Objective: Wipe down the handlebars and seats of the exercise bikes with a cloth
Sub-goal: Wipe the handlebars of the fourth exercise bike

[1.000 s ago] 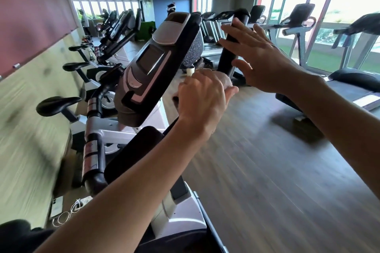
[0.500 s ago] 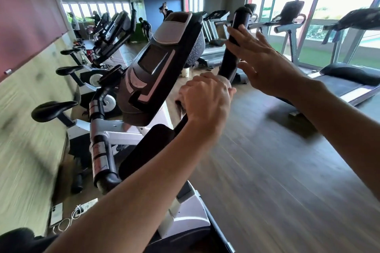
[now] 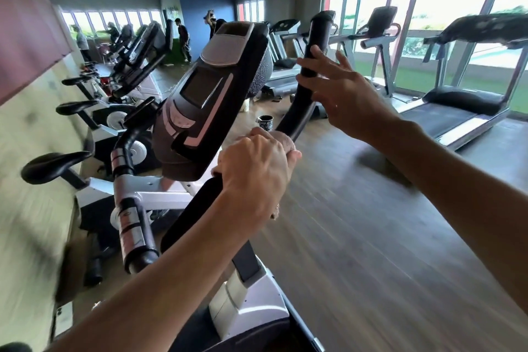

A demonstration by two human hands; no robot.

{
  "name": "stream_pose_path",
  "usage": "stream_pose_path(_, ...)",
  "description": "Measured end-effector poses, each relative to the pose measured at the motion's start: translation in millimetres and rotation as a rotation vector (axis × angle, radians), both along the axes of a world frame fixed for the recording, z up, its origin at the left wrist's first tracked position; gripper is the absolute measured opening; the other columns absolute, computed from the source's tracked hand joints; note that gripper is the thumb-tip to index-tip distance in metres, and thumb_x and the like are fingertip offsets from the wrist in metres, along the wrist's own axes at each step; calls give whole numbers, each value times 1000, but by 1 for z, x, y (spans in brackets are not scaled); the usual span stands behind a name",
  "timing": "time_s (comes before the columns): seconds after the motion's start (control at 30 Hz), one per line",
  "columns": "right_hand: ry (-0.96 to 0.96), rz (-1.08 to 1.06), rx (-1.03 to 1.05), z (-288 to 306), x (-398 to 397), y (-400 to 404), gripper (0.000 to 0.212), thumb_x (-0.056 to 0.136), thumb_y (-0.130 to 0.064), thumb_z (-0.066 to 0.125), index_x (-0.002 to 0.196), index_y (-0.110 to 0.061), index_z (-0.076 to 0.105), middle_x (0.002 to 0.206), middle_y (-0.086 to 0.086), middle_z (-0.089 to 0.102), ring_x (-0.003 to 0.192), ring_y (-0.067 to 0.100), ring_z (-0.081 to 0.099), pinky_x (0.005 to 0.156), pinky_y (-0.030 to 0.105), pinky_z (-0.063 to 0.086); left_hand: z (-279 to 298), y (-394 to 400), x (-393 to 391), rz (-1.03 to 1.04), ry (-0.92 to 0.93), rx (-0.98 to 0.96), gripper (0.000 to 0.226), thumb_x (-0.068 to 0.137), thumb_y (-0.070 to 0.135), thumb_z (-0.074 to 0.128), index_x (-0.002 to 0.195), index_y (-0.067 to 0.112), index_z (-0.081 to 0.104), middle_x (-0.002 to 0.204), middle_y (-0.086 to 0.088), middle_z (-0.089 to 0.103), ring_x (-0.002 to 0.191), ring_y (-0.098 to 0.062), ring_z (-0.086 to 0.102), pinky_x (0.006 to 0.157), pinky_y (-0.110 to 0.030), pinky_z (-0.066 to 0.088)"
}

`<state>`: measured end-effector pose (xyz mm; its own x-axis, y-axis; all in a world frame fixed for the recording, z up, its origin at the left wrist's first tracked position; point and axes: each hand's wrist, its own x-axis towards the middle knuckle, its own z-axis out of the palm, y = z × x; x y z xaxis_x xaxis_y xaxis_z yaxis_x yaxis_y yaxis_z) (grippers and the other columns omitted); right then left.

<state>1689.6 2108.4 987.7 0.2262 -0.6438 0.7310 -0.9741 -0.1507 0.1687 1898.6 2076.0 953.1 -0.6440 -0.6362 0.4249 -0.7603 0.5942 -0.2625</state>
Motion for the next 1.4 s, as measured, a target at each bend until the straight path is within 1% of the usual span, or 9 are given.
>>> stream_pose_path(0.33,-77,61,12,-7,-9,0,47,87,12,68,130,-4,66,151,12,51,149,23,28,122,58,17,26,-17,-52,-172,268,33,49,105,53,49,109,6,63,94,-8,66,94,-27,71,66,-34,48)
stream_pose_path(0.43,-111,75,24,-8,-11,0,48,88,10,67,133,-7,64,154,8,49,152,25,28,123,60,17,28,-22,-45,-190,385,128,59,103,61,44,117,6,60,107,-10,69,99,-29,69,68,-34,39)
stream_pose_path(0.57,-131,54,12,-11,-6,1,47,88,13,64,132,-5,64,153,11,50,152,30,30,123,61,18,45,-27,-8,-244,500,103,40,106,53,43,111,16,57,92,-2,59,78,-21,58,64,-37,38)
stream_pose_path(0.67,-222,26,34,-11,7,1,45,88,12,63,129,-4,66,153,11,50,154,30,25,124,60,12,60,-37,41,-287,608,140,46,102,57,50,103,13,60,82,7,61,66,-15,63,56,-32,51)
stream_pose_path(0.77,-354,45,67,-16,34,3,36,92,1,65,127,-6,67,149,13,53,153,28,27,126,56,11,50,-35,86,-232,559,254,46,98,65,52,91,20,61,74,7,63,61,-9,62,49,-22,42)
stream_pose_path(0.9,-359,83,174,-33,74,3,33,99,-15,62,132,-12,64,150,6,54,150,21,34,126,47,13,-2,-1,89,-141,367,340,68,96,76,34,113,14,58,99,-5,68,83,-21,67,73,-37,57)
stream_pose_path(1.1,-395,21,251,-54,91,4,37,105,-24,54,140,-15,59,161,1,39,157,14,14,128,45,3,-36,27,93,-33,348,157,82,99,61,42,152,-1,35,143,-18,54,127,-31,56,99,-44,47)
stream_pose_path(1.27,-397,-44,253,-59,99,17,43,105,-23,54,145,-10,54,163,4,36,157,17,12,128,50,10,-75,33,135,-96,367,109,82,98,57,35,149,-7,40,143,-28,55,131,-36,58,104,-46,52)
stream_pose_path(1.4,-431,-147,300,-57,112,19,51,105,-28,54,152,-10,46,166,3,29,157,15,6,129,42,2,-48,29,118,-69,289,240,88,102,63,36,154,-8,30,148,-28,50,135,-36,53,107,-44,46)
